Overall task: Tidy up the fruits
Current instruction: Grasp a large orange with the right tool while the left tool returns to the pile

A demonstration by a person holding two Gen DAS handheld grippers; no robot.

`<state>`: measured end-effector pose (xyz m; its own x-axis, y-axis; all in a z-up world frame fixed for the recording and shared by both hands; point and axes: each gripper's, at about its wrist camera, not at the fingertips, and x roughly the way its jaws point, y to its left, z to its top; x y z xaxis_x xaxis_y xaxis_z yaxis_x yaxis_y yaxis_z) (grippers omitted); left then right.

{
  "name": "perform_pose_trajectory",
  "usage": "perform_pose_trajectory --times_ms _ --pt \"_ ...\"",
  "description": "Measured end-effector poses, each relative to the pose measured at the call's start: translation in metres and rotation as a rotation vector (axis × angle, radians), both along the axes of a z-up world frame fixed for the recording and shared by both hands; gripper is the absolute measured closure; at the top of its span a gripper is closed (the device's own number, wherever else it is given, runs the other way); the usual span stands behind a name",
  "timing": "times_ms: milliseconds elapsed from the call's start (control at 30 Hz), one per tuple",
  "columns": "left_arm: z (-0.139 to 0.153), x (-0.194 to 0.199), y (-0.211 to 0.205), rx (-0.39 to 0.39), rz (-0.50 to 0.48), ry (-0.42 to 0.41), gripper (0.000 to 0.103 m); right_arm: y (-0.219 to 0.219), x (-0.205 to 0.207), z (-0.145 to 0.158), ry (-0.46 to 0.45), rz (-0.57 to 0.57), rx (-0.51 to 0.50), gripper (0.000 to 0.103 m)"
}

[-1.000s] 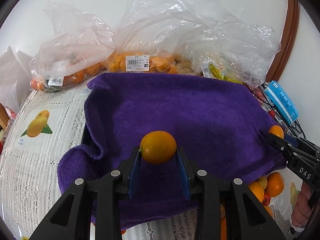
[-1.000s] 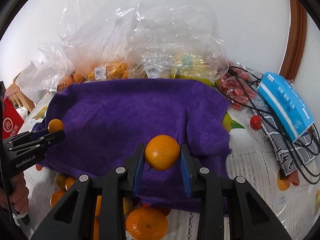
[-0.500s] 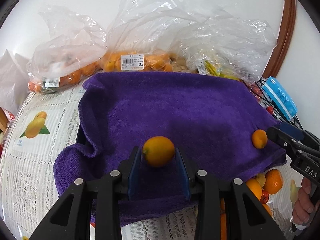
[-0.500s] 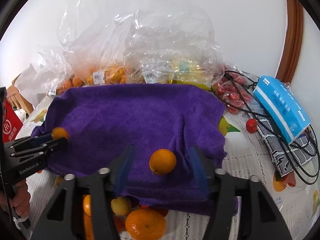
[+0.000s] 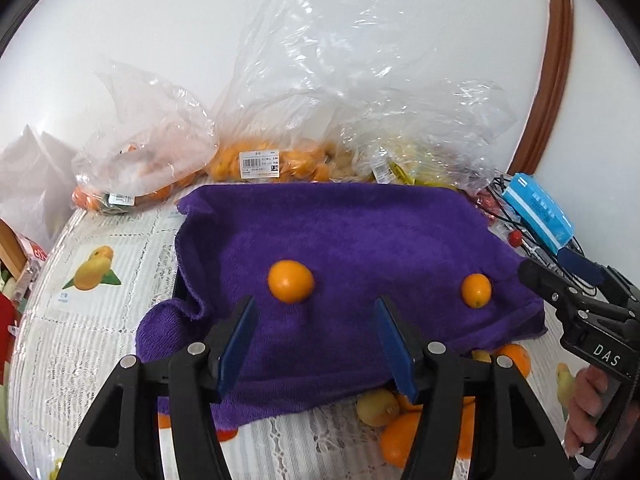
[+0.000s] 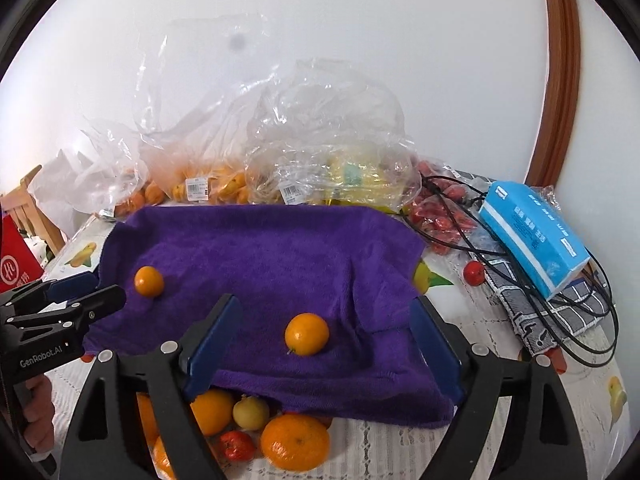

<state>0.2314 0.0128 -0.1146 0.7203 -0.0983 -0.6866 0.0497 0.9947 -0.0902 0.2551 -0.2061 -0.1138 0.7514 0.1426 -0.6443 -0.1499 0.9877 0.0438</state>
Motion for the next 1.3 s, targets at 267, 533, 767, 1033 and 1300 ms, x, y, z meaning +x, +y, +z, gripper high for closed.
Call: perform_pose_trajectory --times_ms 267,533,767,1033,1300 --pt "-0.008 -0.024 0.011 -0.011 0.025 0.022 0.044 -0.009 -0.031 0.007 0.030 -0.014 0.028 0.020" --pt "-0.018 -0.049 0.028 -0.004 0.047 0.064 0.044 -0.007 -0.060 -0.009 0.087 0.019 0.049 0.037" --pt "-0.035 -0.056 0.034 -0.027 0.025 0.095 0.044 -0.004 -0.058 -0.037 0.171 0.046 0.068 0.060" --pt "-0.035 -0.060 0.029 -0.032 0.003 0.092 0.044 -0.001 -0.049 -0.055 0.201 0.035 0.065 0.061" --pt "-0.041 -0.058 0.030 -0.050 0.001 0.116 0.044 0.000 -0.037 -0.066 0.242 0.029 0.065 0.060"
